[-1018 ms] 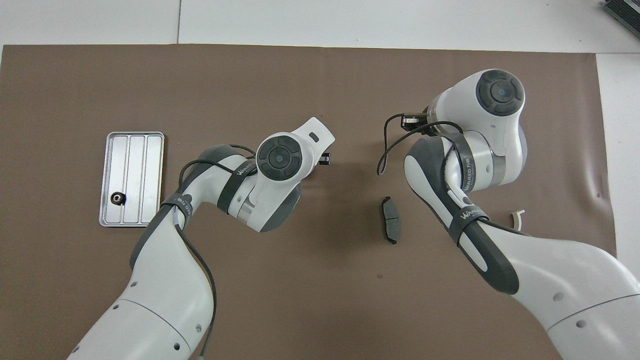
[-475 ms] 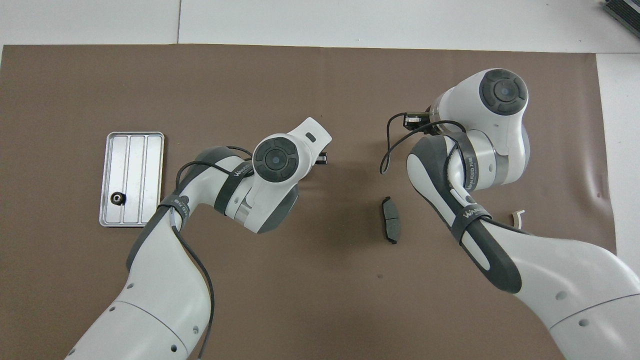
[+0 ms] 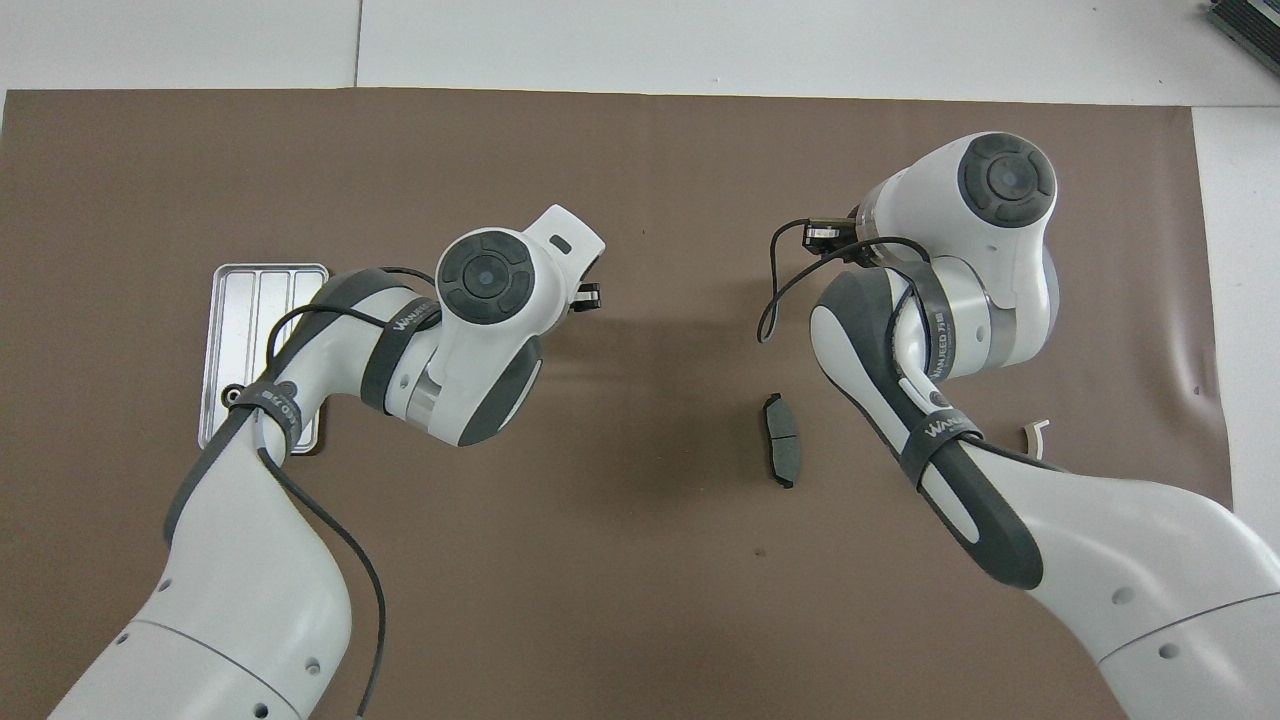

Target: Pick bearing gear from pile to tray

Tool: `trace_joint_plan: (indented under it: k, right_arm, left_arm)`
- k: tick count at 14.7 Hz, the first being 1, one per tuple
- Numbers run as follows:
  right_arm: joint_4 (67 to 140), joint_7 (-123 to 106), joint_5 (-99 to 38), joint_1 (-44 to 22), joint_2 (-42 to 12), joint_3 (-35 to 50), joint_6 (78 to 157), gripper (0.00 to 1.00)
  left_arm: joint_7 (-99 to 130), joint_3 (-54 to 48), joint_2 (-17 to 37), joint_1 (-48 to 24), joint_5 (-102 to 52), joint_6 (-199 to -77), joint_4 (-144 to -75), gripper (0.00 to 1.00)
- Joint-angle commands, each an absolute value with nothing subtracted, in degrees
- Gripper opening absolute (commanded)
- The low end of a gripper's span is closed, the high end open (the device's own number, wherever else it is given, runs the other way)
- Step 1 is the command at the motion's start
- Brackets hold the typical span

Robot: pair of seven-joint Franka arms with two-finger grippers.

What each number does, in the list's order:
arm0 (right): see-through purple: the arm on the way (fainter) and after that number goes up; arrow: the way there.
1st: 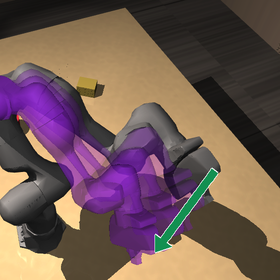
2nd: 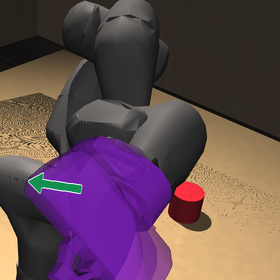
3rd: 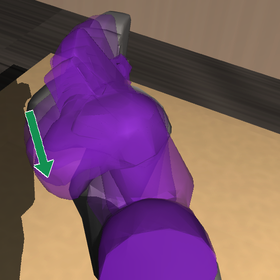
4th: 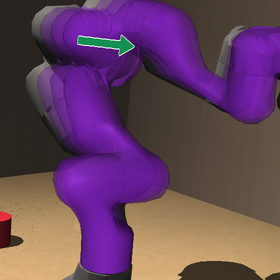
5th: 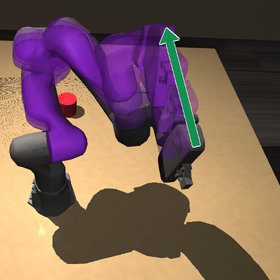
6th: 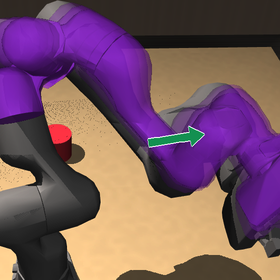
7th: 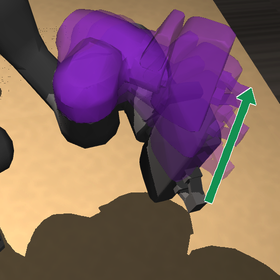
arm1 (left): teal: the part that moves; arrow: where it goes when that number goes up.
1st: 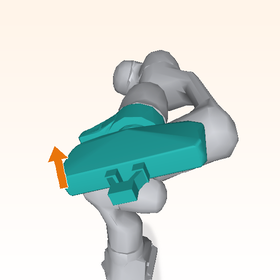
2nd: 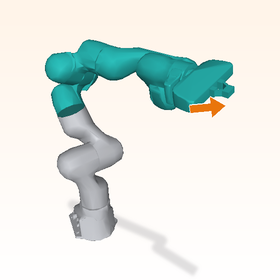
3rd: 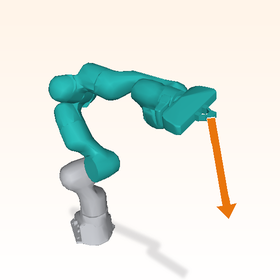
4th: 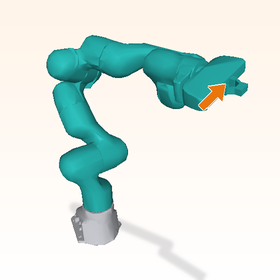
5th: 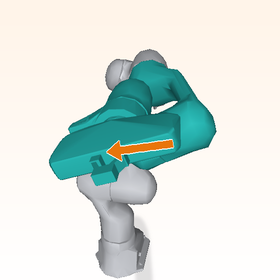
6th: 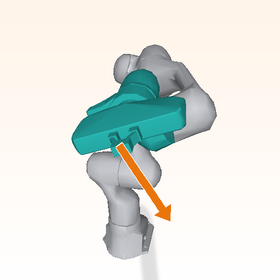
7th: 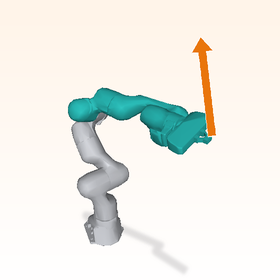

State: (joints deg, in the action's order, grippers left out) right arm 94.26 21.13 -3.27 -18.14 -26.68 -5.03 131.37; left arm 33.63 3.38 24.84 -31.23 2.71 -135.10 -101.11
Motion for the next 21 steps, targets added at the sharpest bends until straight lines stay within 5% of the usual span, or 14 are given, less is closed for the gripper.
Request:
trace_joint_plan:
  k: [1, 11, 12, 13, 14, 21]
  right_arm:
    - [91.7, 28.6, -3.7, -19.2, -26.5, -1.4, 131.0, 0.0]
    - [84.5, 51.1, -3.4, -33.1, -38.0, -0.5, 140.8, 0.02]
    - [85.3, 51.1, -3.5, -33.2, -37.7, -0.4, 142.3, 0.23]
    - [85.7, 51.2, -3.5, -33.4, -37.6, -0.5, 142.0, 0.69]
    - [85.8, 51.2, -3.4, -33.4, -37.4, -0.5, 141.8, 1.0]
    - [85.8, 49.4, 3.1, -28.1, -32.4, -1.2, 134.5, 1.0]
  left_arm:
    - [33.1, 4.5, 17.4, -28.1, 3.9, -135.3, -110.5, 0.0]
    - [24.4, 4.9, 13.2, -10.5, 6.1, -146.2, -118.7, 0.0]
    - [23.3, 4.9, 13.3, -9.1, 6.1, -146.5, -118.7, 0.0]
    - [21.4, 4.8, 13.4, -7.4, 6.1, -146.6, -118.7, 0.0]
    - [18.8, 4.8, 13.6, -5.7, 6.1, -146.9, -118.7, 0.0]
    - [14.5, 4.7, 15.7, -3.3, 5.9, -149.5, -118.8, 0.0]
